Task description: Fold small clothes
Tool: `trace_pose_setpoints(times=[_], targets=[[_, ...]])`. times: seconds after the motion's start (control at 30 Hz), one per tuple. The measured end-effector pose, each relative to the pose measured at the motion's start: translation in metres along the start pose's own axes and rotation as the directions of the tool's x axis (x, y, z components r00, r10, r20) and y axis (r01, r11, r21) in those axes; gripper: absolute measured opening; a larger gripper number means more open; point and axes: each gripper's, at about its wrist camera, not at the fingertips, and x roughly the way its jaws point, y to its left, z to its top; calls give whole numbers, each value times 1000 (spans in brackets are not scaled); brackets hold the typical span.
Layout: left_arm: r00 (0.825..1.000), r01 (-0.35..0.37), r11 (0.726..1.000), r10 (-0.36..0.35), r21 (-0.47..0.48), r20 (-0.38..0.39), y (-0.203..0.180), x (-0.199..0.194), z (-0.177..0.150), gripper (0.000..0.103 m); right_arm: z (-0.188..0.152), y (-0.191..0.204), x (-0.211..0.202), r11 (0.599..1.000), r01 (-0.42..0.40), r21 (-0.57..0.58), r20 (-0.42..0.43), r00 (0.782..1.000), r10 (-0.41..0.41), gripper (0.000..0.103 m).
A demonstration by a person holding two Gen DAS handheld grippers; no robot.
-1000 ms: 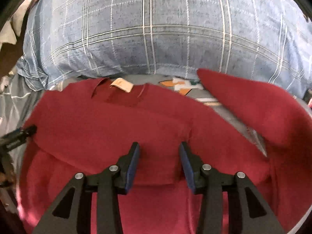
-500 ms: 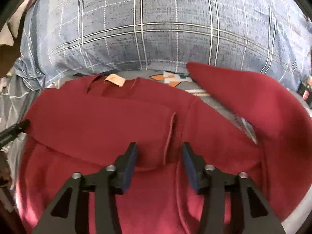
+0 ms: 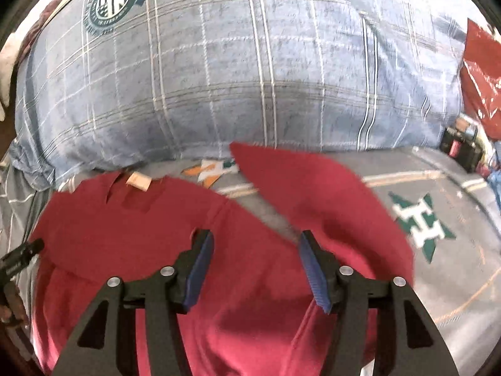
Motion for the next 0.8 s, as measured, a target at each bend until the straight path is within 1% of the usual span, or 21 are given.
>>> trace_pose_setpoints(times=[0.07,0.1,0.13,0.23,0.33,0.37,0.4,0.43,0.47,0.5,0.53,0.57,0.6,0.63,0.67,0.7,0.73,0.8], targets=[[1000,2,1000,-2,-6,-6,0,2,1,85,12,2,6,999,20,-31,12,1000,-19,59],[1000,4,1000,-4,-8,-9,0,3,2,85,15,3,9,999,28,-46,7,1000,-27,65],[1000,2,1000,-3,-8,-10,0,4,2,85,21,6,21,996,41,-82,-20,999,-43,67],[1000,0,1000,0,-7,-7,-1,6,5,85,27,10,48,986,91,-138,-63,993,-100,67],[1000,-7,1000,6,-7,-8,0,8,5,85,28,9,83,967,150,-208,-115,978,-176,64],[1000,-6,1000,6,-11,-13,0,10,5,85,26,8,91,957,173,-233,-113,972,-204,60],[1000,-5,1000,5,-15,-15,1,10,6,85,26,6,94,949,197,-245,-93,970,-225,42],[1000,-5,1000,5,-20,-16,2,10,6,85,28,-1,94,950,208,-234,-84,969,-232,19],[1000,-3,1000,2,-24,-14,3,8,7,85,31,-9,90,959,197,-202,-91,972,-218,15],[1000,0,1000,0,-27,-10,4,7,7,85,33,-17,84,973,167,-160,-93,979,-184,12],[1000,3,999,-3,-33,-3,5,4,9,85,37,-28,73,990,107,-91,-92,989,-115,12],[1000,7,999,-7,-40,6,7,1,9,85,39,-39,57,999,40,-28,-73,996,-42,11],[1000,11,999,-10,-48,14,8,-2,10,85,41,-45,43,1000,-11,5,-50,999,11,11],[1000,13,998,-12,-58,23,10,-4,11,85,43,-50,21,995,-88,37,-11,996,88,11],[1000,14,998,-12,-66,29,12,-7,11,85,44,-53,-2,985,-166,51,28,986,165,11],[999,15,997,-13,-75,33,14,-9,11,85,44,-53,-17,975,-214,55,52,976,211,11],[999,17,997,-14,-81,35,16,-10,10,85,45,-52,-41,954,-297,53,87,953,292,11],[999,18,995,-14,-100,37,21,-13,9,85,48,-45,-69,911,-409,43,117,908,402,11]])
